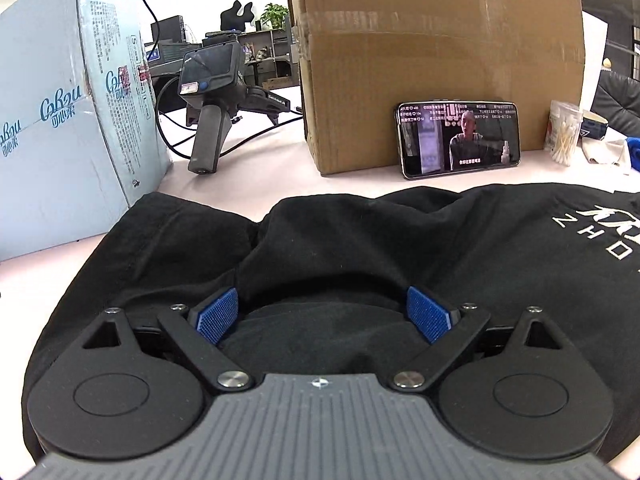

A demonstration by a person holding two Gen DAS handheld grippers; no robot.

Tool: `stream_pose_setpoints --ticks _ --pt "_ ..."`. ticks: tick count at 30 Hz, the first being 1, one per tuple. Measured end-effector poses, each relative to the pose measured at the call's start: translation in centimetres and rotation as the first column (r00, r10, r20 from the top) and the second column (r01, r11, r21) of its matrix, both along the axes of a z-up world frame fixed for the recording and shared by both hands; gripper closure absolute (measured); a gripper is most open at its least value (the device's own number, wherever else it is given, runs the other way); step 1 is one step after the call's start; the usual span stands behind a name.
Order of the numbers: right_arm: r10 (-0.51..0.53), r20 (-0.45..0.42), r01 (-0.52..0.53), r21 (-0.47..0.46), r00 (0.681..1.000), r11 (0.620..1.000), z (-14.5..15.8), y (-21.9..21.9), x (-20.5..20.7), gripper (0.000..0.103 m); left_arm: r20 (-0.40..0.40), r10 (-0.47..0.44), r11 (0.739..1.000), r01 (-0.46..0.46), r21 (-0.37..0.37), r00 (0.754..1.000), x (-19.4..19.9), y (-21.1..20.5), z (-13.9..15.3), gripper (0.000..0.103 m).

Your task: Fold clothes

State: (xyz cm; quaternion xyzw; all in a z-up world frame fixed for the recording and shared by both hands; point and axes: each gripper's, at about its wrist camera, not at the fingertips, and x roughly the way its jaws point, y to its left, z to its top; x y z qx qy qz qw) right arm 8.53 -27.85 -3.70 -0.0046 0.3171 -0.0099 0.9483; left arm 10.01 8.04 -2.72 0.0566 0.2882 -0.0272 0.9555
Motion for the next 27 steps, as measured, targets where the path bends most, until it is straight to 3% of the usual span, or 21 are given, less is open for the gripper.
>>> stream_pose_setpoints --ticks 4,9,14,17,22,27 --pt "0.003 0.022 -0.004 0.043 1.000 0.999 0.3 -0.6 -0.3 0.001 0.011 0.001 1.000 -0.001 -0.006 1.000 -0.1 0.1 0.0 0.011" --pt "-0.016 0.160 -0.017 0.205 0.987 0.979 2.6 -1.3 -2.5 0.001 0.090 0.007 1.000 -0.007 -0.003 0.996 -1.6 -0.3 1.4 0.011" --pt "0.148 0.223 -0.192 0.191 0.964 0.963 4.0 2.8 -4.5 0.001 0.209 -0.134 0.986 0.151 -0.067 0.969 -4.6 -2.0 3.5 0.010" --pt "0.255 0.171 -0.276 0.114 0.952 0.954 3.3 5.7 -4.5 0.001 0.139 -0.230 0.969 0.240 -0.057 0.963 -4.6 -3.8 2.6 0.010" --pt "0.283 0.045 -0.286 0.081 0.958 0.955 1.6 7.0 -3.1 0.001 0.038 -0.239 0.969 0.241 -0.046 0.970 -3.0 -4.3 0.5 0.008" --pt "0.281 0.024 -0.282 0.072 0.959 0.957 1.5 7.3 -2.6 0.000 0.022 -0.241 0.969 0.241 -0.046 0.970 -2.5 -4.3 0.1 0.007"
